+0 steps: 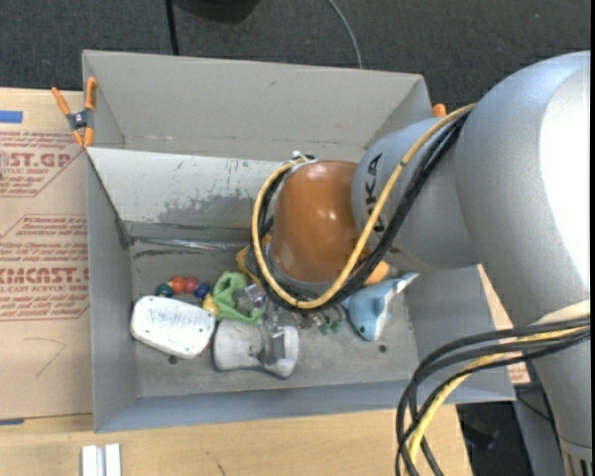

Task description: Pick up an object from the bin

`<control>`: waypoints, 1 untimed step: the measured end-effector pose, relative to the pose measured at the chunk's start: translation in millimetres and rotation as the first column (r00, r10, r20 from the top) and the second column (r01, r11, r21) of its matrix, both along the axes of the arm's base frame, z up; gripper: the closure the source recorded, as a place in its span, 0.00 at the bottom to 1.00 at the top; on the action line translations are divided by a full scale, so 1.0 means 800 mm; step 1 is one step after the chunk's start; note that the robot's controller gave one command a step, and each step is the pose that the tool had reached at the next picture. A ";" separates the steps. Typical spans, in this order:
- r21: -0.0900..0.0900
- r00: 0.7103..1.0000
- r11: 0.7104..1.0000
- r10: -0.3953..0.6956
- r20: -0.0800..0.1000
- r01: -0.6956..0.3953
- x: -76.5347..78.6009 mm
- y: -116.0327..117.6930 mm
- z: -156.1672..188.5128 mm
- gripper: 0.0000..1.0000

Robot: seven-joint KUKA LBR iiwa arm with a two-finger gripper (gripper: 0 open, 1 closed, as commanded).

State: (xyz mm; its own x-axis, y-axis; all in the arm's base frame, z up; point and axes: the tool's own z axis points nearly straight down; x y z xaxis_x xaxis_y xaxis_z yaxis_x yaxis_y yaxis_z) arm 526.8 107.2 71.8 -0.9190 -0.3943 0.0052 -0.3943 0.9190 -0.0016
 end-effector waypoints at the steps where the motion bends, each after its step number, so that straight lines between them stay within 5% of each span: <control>1: 0.001 1.000 1.000 0.010 -0.001 -0.010 0.001 -0.003 0.046 1.00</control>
Offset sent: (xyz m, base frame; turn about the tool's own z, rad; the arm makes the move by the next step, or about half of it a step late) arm 0.0157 -0.0109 0.0881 -0.0372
